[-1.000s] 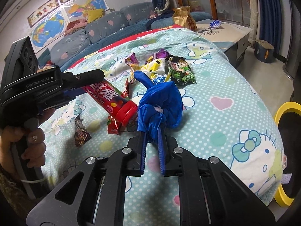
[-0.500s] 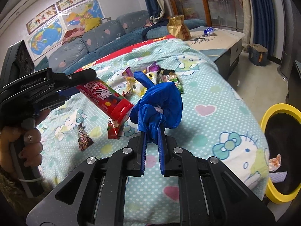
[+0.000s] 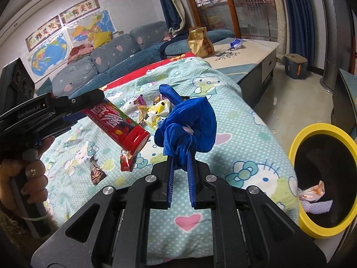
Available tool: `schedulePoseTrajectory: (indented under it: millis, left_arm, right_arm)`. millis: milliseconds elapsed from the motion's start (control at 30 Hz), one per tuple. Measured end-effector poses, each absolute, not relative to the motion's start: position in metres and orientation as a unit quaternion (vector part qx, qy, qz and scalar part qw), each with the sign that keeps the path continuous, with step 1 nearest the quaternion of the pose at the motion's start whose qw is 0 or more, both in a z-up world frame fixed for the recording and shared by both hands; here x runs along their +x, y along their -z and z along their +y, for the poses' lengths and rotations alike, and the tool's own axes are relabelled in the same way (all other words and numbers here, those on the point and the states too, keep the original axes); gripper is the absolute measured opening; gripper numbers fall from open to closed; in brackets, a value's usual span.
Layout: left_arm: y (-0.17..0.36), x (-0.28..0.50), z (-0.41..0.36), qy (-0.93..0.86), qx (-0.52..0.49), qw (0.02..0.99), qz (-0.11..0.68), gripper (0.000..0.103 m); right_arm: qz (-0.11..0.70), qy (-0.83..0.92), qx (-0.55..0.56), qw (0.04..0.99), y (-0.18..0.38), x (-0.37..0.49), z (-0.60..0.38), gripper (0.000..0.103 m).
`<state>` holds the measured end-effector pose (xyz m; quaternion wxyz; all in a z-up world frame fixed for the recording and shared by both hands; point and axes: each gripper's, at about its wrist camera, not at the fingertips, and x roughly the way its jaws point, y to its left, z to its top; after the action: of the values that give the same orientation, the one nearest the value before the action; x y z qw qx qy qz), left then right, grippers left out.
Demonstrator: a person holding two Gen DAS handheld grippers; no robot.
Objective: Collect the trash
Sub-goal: 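Carry the red tube and blue bag over the yellow bin with both tools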
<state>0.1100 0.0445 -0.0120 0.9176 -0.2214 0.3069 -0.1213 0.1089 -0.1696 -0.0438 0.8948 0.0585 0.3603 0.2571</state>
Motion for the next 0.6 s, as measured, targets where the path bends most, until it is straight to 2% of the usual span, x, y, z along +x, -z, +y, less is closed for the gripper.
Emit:
schedulePoseTrajectory:
  millis: [600]
  left_arm:
    - [0.003, 0.116, 0.012, 0.149, -0.192, 0.922, 0.302, 0.030]
  right_arm:
    - [0.344, -0.231, 0.069, 0.907, 0.031, 0.102, -0.204, 0.007]
